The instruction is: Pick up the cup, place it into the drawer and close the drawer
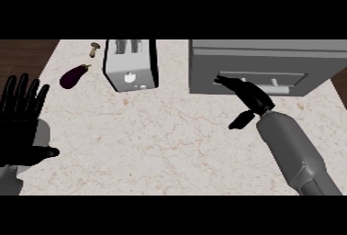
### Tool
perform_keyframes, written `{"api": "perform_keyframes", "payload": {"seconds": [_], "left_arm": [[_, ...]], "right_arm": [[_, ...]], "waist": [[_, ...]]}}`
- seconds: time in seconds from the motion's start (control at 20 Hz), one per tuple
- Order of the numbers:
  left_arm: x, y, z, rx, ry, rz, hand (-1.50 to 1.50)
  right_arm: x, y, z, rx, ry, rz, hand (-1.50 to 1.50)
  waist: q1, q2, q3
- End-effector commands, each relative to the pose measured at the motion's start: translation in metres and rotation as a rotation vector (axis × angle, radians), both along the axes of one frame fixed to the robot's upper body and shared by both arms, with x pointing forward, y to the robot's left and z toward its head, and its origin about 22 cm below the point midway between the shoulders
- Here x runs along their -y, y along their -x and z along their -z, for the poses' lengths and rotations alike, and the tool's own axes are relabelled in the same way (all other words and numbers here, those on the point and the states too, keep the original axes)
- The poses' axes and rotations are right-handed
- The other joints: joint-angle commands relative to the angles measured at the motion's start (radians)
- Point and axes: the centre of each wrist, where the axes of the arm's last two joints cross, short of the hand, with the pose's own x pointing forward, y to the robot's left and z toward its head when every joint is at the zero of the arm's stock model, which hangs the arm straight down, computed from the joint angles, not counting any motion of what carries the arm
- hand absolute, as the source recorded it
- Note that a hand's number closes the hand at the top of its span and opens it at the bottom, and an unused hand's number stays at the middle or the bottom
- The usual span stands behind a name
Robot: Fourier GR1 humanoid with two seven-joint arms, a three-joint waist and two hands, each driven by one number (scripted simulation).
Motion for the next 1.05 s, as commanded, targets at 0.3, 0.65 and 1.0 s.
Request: {"api": "perform_keyframes", "payload": {"seconds": [0.3,0.65,1.0], "left_arm": [[-0.009,-0.002,0.006,0.003,0.020,0.026,-1.50],[-0.001,-0.016,-0.006,0.020,-0.020,0.047,-1.50],[0.009,-0.016,-0.002,0.018,-0.030,0.057,-1.50]], "right_arm": [[0.045,-0.034,-0.029,-0.058,-0.007,0.045,-1.50],[0.038,-0.053,-0.061,-0.041,-0.006,0.068,-1.50],[0.064,-0.045,-0.054,-0.048,-0.033,0.081,-1.50]], "waist": [[0.031,0.019,0.004],[0.054,0.031,0.004],[0.064,0.037,0.006]]}}
